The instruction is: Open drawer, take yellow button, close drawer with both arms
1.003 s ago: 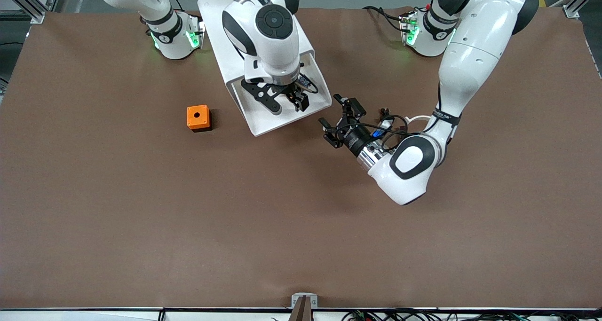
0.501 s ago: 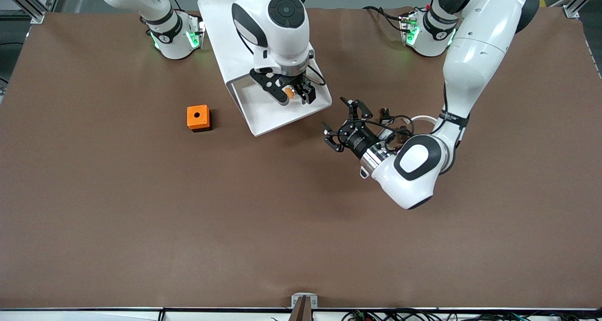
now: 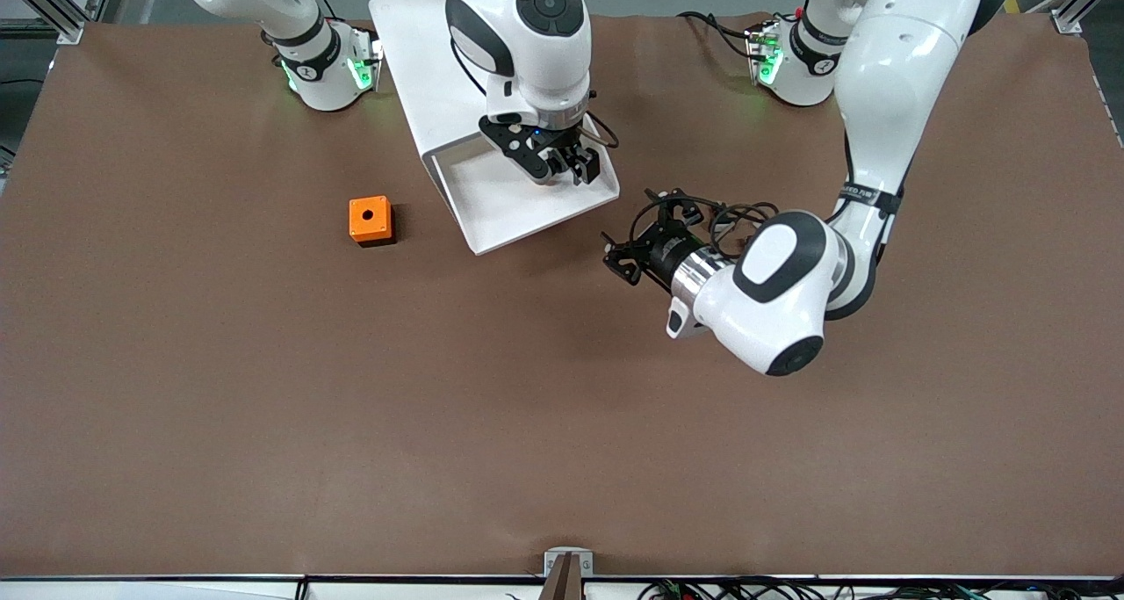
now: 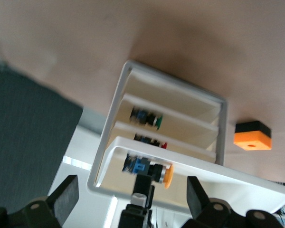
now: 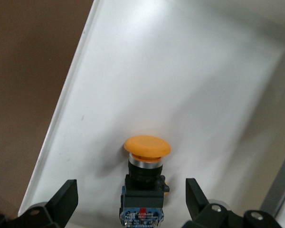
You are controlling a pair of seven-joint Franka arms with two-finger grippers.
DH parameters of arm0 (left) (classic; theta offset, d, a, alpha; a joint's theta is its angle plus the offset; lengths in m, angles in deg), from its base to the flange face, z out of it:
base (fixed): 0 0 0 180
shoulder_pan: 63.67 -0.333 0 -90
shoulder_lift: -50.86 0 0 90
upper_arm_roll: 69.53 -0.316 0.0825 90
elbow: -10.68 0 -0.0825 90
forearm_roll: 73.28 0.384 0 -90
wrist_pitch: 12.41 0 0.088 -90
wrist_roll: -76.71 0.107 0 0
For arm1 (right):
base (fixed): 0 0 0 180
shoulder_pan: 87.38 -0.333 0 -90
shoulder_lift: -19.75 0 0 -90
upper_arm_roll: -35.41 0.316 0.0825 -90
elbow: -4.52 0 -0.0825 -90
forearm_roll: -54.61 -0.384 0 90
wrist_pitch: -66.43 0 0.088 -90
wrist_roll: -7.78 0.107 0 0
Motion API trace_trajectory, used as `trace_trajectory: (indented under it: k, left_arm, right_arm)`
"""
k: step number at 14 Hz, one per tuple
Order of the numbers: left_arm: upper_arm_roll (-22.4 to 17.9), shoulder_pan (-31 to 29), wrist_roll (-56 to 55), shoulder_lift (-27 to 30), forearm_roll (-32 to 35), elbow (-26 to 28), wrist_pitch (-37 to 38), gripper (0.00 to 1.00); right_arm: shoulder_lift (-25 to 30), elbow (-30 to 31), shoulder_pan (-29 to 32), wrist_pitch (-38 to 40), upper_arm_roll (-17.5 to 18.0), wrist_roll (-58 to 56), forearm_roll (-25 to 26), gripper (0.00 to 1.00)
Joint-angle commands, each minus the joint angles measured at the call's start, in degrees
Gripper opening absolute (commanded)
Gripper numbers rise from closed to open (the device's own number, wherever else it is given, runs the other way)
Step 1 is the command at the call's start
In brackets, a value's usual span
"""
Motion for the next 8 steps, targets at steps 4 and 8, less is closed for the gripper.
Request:
trace_trajectory:
  k: [4,8]
  left_arm:
    - [-0.21,4.25,4.21,5.55,14.28,1.31,-13.85,1.0]
    - [-0.3,7.5,3.6,5.55,25.53,1.57,-20.53,1.0]
  right_arm:
    - [-1.6,-0.04,-1.83,-0.76,-0.6,3.06,0.6,1.0]
    - [-1.69,-0.04,-1.74,-0.5,-0.69,3.14,0.6,1.0]
